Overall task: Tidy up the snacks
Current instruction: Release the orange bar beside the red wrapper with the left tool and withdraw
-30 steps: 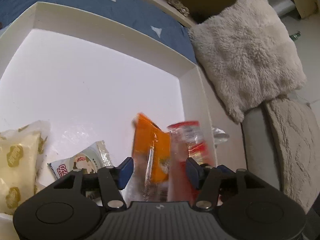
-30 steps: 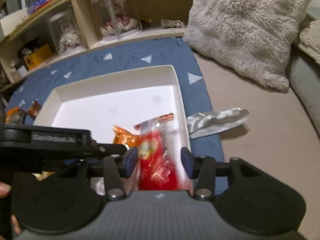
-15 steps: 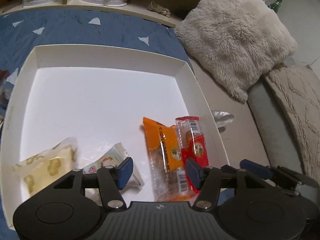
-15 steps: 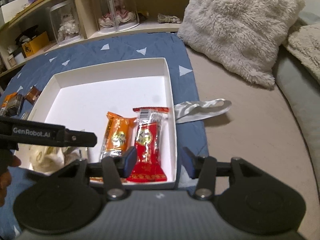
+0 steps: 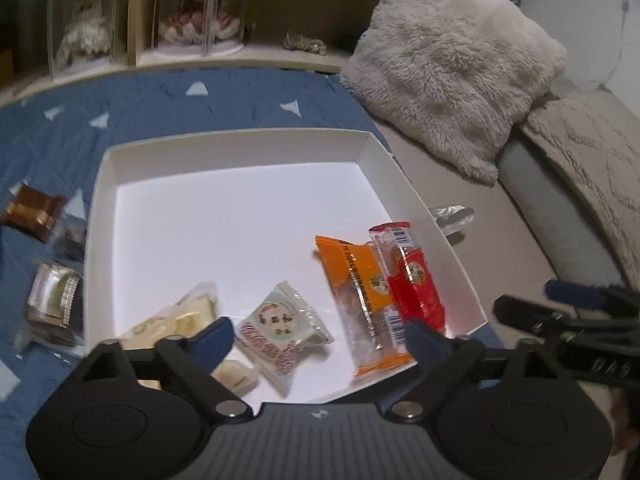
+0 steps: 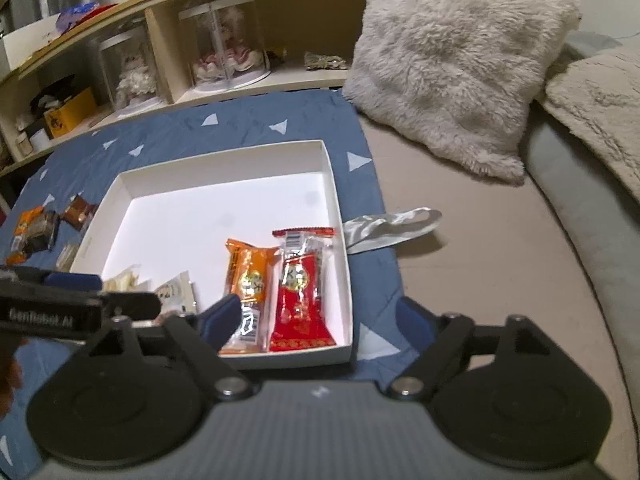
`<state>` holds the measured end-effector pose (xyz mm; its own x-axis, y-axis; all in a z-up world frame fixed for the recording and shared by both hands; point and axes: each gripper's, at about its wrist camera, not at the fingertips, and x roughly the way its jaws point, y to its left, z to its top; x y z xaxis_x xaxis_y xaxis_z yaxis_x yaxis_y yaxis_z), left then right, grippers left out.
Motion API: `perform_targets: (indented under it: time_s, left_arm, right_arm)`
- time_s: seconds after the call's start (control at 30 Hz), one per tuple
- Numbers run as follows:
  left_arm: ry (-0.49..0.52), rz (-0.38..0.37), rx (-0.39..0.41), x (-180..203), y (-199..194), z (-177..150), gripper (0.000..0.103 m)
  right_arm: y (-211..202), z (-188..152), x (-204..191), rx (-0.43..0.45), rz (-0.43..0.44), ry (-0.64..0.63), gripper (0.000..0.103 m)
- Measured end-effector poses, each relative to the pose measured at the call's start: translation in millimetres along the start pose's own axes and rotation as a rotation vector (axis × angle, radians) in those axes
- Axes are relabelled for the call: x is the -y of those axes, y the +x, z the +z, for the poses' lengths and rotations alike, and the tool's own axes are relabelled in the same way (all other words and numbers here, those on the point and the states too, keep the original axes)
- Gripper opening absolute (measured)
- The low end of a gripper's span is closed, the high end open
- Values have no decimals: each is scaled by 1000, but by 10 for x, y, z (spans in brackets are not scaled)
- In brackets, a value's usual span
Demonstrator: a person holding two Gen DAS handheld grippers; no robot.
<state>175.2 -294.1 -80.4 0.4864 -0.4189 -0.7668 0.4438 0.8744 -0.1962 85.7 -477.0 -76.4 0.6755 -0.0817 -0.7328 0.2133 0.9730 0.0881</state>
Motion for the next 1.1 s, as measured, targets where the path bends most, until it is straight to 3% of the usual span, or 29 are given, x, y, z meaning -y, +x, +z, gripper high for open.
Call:
perform_targets:
  time_s: [0.23, 0.7, 1.1]
  left_arm:
    - [27, 12, 28, -78, -203, -82, 103]
    - [20, 15, 91, -250, -604, -168, 103]
    - [-18, 47, 121, -683, -909, -259, 103]
  right_arm:
    - [-185, -31, -73, 3, -65, -23, 102]
    - [-420, -67, -222, 23, -79, -23, 102]
    - [-422, -19, -504, 36, -42, -41, 102]
